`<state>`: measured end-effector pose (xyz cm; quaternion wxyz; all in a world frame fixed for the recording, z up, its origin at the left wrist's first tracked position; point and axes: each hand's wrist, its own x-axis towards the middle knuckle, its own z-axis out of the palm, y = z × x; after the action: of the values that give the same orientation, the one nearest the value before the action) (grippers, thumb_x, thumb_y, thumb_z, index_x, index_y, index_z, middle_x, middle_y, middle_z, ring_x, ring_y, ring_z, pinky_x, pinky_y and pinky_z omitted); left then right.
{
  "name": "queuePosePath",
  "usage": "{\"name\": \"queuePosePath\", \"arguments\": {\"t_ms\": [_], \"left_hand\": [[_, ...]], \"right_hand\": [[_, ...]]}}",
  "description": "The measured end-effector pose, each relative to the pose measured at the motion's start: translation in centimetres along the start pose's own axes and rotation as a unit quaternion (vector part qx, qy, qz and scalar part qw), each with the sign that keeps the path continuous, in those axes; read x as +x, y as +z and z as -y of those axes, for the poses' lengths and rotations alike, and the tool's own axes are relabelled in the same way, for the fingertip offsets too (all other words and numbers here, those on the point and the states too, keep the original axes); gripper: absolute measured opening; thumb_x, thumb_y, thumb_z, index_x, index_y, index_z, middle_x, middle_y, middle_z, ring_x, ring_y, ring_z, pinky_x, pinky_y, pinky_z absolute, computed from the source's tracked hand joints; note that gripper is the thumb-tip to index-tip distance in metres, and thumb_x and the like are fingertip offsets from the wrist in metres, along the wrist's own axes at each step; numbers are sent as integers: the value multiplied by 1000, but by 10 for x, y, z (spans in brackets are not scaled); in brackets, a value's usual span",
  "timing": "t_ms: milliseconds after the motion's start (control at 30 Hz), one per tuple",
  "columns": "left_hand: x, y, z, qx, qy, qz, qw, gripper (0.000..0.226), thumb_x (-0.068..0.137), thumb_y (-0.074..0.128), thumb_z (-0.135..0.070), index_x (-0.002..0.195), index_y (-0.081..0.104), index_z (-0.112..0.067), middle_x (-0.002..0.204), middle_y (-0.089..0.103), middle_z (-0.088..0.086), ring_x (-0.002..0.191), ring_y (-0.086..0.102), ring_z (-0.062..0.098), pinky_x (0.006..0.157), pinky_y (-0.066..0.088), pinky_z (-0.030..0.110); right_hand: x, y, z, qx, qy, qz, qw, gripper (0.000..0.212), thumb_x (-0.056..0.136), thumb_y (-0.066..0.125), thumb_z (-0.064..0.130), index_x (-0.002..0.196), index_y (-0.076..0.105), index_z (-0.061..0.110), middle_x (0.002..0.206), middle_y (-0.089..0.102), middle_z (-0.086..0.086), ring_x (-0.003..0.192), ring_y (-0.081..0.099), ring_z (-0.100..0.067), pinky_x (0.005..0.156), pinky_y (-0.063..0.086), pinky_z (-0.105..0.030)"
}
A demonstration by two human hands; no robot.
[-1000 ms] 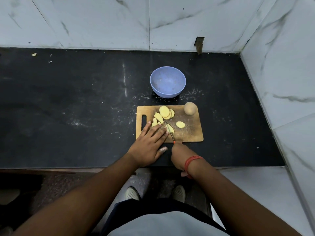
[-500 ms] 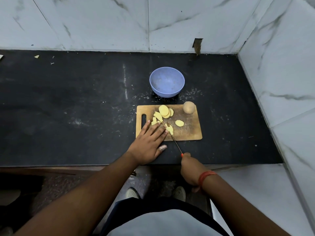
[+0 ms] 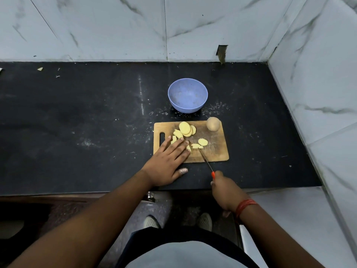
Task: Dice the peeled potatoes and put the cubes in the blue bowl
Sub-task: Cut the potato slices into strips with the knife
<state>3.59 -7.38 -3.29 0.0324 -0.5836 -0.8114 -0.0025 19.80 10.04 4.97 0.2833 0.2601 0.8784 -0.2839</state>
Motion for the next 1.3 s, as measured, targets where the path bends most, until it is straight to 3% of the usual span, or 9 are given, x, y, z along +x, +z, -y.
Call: {"name": "queuePosePath", "arguments": {"t_ms": [167,400,633,767,1000,1300], "left_hand": [[7,-10,17,-3,48,-11,999,65,102,32,-62,149,46,-20,155,42,11,150,24,33,120,12,63],[17,-16,15,-11,41,-11,999,69,99,32,-67,152,43,-23,138,51,9,137,39,30,119,9,64],[2,-6,0,-36,-43,-19,998,77,98,33,-67,149,44,-10,143,50,10,141,36,30,122,10,60],[4,-10,-2,-34,-41,-16,998,77,98,34,-68,147,48,-10,146,49,9,143,34,30,120,13,61],[0,-8,-11,-32,-52,-9,998,79,98,34,-68,150,44,-9,147,47,10,143,33,28,121,11,61],[-10,3,-18,-27,-55,-28,998,74,101,37,-61,152,40,-8,153,42,10,144,33,32,120,12,62]], "right_hand": [[-1,0,4,28,-14,-4,999,15,103,34,20,110,40,9,95,60,-12,80,60,-20,73,53,-38],[-1,-5,7,71,-11,2,997,15,104,33,23,110,39,11,89,54,-7,74,62,-21,70,58,-44],[7,4,12,38,-18,-9,999,15,102,34,17,113,41,9,81,52,0,70,56,-12,65,50,-33],[11,4,19,33,-3,-1,999,15,101,34,16,113,40,9,90,55,-7,78,62,-22,71,57,-42],[14,12,22,4,19,-8,1000,22,99,36,10,121,39,5,103,62,-16,85,62,-26,68,48,-34],[17,12,31,-8,48,14,999,30,95,37,3,125,35,6,109,60,-16,91,64,-29,71,57,-42]]}}
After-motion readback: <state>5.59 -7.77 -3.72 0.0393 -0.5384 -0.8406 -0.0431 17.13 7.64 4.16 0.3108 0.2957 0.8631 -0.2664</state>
